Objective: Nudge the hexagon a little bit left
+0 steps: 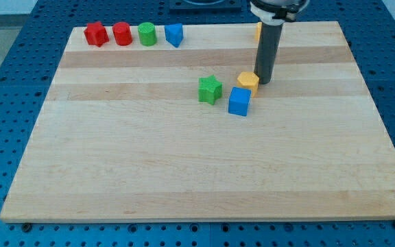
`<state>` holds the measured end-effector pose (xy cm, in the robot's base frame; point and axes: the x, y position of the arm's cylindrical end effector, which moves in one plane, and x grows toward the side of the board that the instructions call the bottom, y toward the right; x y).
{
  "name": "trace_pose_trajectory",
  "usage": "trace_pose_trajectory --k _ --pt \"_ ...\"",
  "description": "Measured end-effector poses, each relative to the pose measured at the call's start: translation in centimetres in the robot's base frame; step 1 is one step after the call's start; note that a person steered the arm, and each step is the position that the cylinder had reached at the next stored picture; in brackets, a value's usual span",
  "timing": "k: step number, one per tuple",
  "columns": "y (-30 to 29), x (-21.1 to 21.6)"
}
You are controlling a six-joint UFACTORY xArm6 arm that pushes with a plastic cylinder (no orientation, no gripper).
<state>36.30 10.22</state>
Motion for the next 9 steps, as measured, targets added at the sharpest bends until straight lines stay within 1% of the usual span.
trace_pose_trajectory --k 2,3,4,6,9 --pt "0.2 -0.1" --pt "2.3 0.1" --pt "3.0 1.2" --pt "3.0 4.1" --pt "1.4 4.2"
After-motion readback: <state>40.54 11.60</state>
